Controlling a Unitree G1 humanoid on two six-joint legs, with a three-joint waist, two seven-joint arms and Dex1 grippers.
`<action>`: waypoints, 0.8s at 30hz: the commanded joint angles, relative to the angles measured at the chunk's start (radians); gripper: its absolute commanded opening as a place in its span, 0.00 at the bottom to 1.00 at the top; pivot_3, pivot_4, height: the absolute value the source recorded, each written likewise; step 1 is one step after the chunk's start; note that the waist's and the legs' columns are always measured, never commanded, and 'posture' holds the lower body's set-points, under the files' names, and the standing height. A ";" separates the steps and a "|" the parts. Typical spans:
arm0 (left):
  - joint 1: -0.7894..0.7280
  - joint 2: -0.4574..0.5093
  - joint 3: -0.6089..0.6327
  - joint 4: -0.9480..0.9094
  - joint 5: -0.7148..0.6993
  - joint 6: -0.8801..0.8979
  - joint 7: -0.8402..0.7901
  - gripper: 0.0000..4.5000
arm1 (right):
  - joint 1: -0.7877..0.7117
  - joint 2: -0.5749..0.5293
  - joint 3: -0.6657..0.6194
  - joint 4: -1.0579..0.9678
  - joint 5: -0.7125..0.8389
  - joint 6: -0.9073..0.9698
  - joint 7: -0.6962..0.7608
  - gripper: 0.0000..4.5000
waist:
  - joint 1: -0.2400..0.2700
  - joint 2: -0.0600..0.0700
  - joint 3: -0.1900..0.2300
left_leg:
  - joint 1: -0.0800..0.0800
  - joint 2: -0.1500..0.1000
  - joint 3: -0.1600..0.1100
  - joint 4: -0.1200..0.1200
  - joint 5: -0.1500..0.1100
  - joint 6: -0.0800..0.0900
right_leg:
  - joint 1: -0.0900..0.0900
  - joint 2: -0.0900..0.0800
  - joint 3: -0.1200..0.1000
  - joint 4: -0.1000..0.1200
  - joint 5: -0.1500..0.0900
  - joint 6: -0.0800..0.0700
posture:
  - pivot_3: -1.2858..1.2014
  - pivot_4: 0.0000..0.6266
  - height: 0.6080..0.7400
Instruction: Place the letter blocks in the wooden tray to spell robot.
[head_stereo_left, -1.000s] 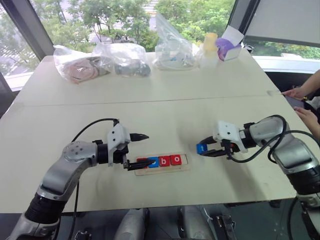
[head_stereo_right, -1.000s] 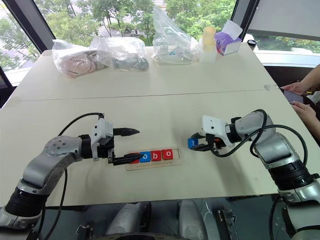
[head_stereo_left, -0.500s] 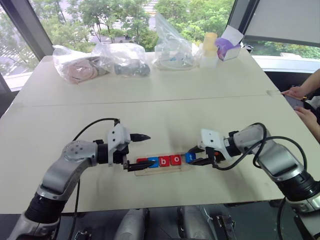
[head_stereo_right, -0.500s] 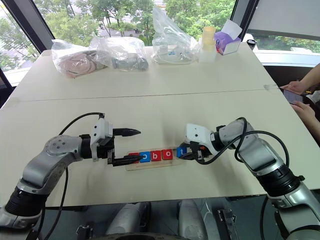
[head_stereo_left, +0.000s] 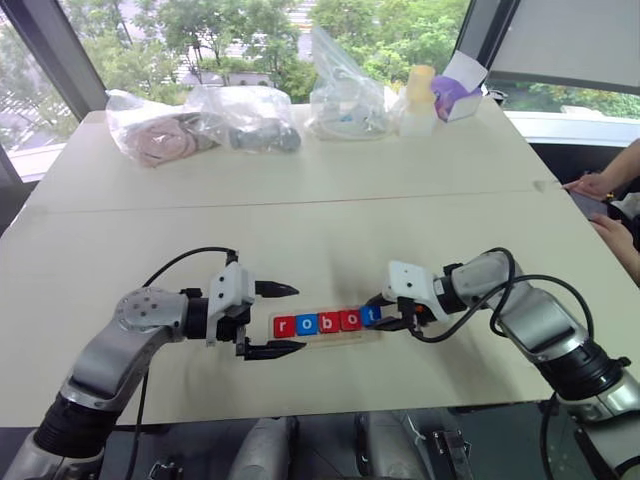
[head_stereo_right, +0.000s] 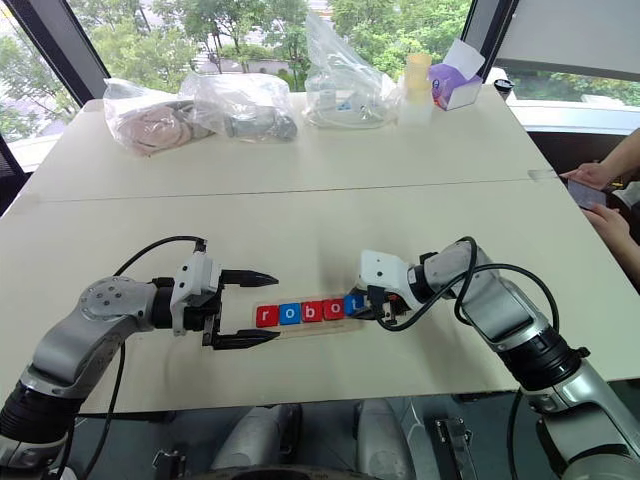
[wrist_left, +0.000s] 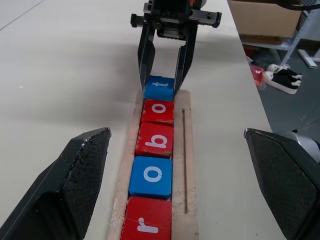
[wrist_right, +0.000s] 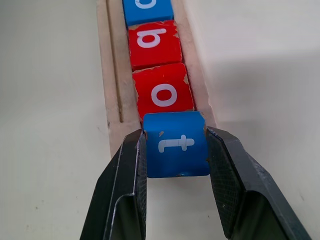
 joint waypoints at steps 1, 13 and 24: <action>-0.012 -0.002 0.013 -0.024 -0.003 -0.013 0.008 1.00 | -0.015 0.005 0.006 -0.024 -0.008 -0.011 0.000 0.25 | 0.000 0.000 0.000 | 0.000 0.000 0.000 0.000 0.000 0.000 | 0.000 0.000 0.000 0.000 0.000 0.000 | 0.52 0.24 1.00; -0.006 -0.015 0.012 -0.017 0.005 -0.023 0.026 1.00 | -0.014 0.016 0.027 -0.033 -0.014 -0.010 0.001 0.25 | 0.000 0.000 0.000 | 0.000 0.000 0.000 0.000 0.000 0.000 | 0.000 0.000 0.000 0.000 0.000 0.000 | 0.52 0.24 1.00; 0.009 -0.023 0.012 -0.006 0.014 -0.043 0.030 1.00 | -0.013 0.028 0.042 0.002 -0.042 -0.050 -0.001 0.25 | -0.001 0.000 0.000 | 0.000 0.000 0.000 0.000 0.000 0.000 | 0.000 0.000 0.000 0.000 0.000 0.000 | 0.52 0.24 1.00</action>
